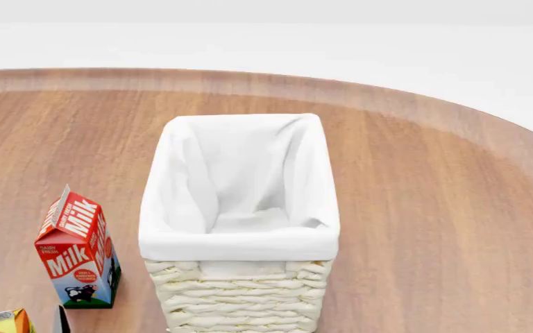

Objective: Pick up the alphabet soup, and put it in the basket.

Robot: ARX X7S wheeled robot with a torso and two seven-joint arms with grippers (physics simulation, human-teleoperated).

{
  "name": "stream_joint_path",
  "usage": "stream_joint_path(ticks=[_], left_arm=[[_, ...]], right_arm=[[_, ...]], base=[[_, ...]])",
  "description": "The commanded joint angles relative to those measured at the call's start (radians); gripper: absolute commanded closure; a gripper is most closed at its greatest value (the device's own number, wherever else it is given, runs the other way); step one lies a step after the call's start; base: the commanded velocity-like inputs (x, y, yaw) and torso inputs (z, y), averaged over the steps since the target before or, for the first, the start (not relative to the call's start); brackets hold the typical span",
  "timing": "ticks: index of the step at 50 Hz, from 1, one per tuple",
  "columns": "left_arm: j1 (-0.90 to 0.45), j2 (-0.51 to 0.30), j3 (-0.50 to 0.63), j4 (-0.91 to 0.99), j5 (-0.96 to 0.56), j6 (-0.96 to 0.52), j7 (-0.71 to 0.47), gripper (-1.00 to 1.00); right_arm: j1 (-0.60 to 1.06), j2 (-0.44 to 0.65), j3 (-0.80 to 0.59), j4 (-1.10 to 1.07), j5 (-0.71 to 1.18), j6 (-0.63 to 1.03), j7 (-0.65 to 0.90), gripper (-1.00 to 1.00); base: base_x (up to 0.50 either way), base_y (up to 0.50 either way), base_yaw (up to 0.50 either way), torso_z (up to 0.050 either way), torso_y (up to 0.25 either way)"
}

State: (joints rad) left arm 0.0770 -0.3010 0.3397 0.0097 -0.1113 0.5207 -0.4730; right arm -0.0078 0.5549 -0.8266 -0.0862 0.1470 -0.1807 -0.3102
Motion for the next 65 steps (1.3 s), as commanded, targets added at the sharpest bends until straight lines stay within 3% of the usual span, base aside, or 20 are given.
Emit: stream_joint_path(ticks=[1, 44, 65], left_arm=[[0.000, -0.003, 0.002, 0.000, -0.002, 0.002, -0.003, -1.00], [0.004, -0.012, 0.013, 0.014, 0.001, -0.004, -0.015, -1.00], [0.002, -0.015, 0.019, 0.013, -0.001, -0.005, -0.019, -1.00]], right_arm=[[0.001, -0.003, -0.011, 0.002, -0.028, 0.022, 0.013, -1.00], [0.008, -0.007, -0.001, 0.014, -0.069, 0.067, 0.077, -1.00], [0.049, -0.029, -0.016, 0.065, -0.036, 0.083, 0.024, -1.00]], base=[[0.00, 0.00, 0.00, 0.000, 0.000], [0.00, 0.00, 0.00, 0.000, 0.000], [0.00, 0.00, 0.00, 0.000, 0.000]])
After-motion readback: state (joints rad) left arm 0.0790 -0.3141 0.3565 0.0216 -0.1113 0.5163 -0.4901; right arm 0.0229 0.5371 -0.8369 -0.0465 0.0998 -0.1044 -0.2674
